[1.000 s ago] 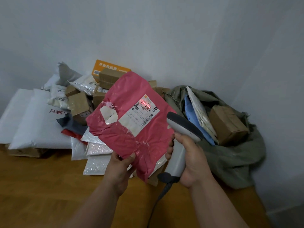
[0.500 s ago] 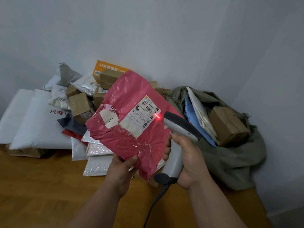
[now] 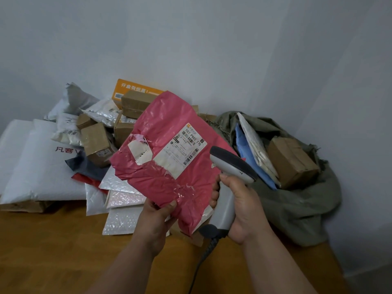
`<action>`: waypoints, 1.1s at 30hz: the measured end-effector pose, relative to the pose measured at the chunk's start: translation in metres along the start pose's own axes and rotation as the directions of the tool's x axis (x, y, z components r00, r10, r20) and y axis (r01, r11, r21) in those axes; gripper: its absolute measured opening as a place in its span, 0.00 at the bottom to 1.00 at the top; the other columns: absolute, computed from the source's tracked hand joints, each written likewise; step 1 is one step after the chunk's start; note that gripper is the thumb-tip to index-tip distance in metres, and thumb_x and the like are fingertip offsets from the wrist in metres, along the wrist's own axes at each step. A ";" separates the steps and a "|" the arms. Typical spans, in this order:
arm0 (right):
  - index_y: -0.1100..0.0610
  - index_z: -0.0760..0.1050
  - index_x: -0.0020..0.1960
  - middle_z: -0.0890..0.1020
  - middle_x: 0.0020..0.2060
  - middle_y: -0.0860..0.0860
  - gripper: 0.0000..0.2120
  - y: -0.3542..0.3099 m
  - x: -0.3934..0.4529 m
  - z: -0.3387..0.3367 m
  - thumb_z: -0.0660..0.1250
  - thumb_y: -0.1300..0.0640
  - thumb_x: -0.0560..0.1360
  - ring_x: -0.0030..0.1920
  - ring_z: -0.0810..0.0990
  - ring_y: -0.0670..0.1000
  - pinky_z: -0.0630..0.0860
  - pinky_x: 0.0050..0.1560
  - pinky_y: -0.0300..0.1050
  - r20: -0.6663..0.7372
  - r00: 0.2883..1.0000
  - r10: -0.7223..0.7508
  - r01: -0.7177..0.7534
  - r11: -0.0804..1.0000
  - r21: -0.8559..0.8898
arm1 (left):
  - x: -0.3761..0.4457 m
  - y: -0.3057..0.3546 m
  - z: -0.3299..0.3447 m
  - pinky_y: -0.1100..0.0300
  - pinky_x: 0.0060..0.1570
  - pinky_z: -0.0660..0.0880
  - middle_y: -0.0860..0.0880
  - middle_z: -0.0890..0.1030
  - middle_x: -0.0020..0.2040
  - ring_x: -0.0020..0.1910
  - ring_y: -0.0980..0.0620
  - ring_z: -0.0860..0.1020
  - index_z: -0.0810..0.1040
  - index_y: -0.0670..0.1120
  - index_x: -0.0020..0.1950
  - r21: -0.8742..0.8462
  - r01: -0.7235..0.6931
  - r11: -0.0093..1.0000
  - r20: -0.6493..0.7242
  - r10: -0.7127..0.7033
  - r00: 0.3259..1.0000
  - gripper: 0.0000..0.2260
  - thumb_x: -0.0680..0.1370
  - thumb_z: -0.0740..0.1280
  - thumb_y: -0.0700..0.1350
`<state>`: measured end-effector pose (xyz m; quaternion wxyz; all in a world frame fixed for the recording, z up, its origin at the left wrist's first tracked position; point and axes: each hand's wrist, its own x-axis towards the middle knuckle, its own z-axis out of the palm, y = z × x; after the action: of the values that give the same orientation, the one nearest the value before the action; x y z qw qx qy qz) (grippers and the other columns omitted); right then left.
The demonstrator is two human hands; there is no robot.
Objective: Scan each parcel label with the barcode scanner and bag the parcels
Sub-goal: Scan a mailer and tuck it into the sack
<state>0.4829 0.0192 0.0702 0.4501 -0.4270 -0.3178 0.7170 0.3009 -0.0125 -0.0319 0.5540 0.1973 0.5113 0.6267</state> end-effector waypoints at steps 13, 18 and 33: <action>0.62 0.79 0.55 0.82 0.41 0.60 0.15 -0.036 0.016 -0.037 0.75 0.54 0.73 0.39 0.80 0.54 0.77 0.40 0.50 -0.419 0.871 -0.254 0.212 0.966 -0.144 | 0.041 0.082 0.094 0.55 0.44 0.82 0.54 0.85 0.53 0.49 0.53 0.85 0.79 0.52 0.62 0.238 -0.269 0.933 0.195 0.225 0.955 0.16 0.75 0.73 0.49; 0.56 0.80 0.50 0.82 0.31 0.49 0.08 -0.064 0.031 -0.079 0.74 0.55 0.73 0.33 0.80 0.49 0.77 0.35 0.47 -0.467 0.827 -0.313 0.252 0.949 -0.190 | 0.069 0.097 0.172 0.65 0.33 0.79 0.56 0.85 0.46 0.42 0.57 0.85 0.79 0.58 0.51 0.403 -0.334 0.852 0.277 0.234 0.932 0.06 0.76 0.72 0.53; 0.53 0.78 0.59 0.83 0.48 0.55 0.19 -0.105 0.131 -0.189 0.77 0.53 0.71 0.48 0.82 0.56 0.79 0.46 0.52 -0.431 0.882 -0.188 0.140 0.980 -0.141 | 0.186 0.048 0.307 0.51 0.51 0.76 0.44 0.77 0.57 0.50 0.46 0.75 0.67 0.45 0.62 0.862 -0.262 0.434 0.140 0.293 0.946 0.27 0.73 0.74 0.58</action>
<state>0.6622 0.1945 0.0335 0.5461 -0.5736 -0.2798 0.5426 0.4702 0.2900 0.0726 0.2583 0.5216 0.7264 0.3656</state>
